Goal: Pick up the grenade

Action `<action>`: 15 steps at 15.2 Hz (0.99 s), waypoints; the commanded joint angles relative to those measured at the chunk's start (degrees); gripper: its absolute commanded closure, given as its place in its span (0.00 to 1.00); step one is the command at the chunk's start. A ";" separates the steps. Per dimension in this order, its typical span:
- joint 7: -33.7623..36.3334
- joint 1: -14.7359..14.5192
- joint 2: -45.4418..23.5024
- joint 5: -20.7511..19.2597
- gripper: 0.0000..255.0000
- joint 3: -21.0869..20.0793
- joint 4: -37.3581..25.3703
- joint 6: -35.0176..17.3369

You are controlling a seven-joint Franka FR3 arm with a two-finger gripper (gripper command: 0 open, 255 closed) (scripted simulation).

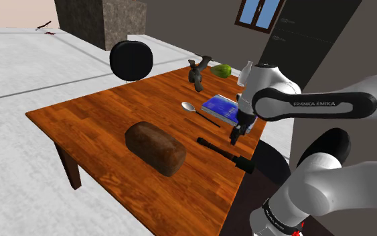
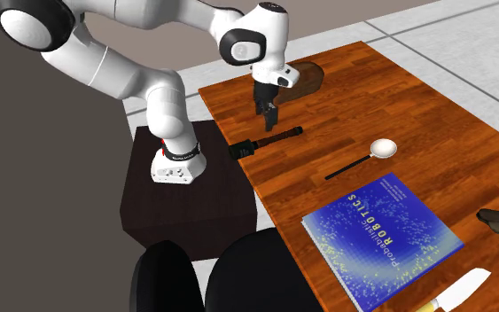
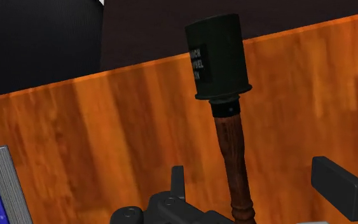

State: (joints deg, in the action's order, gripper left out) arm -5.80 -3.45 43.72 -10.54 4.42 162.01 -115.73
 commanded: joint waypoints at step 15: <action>-2.61 -0.40 -16.28 -3.77 1.00 2.57 8.39 -26.73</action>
State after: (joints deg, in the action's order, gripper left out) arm -8.46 -3.86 27.60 -14.26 6.99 170.31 -142.18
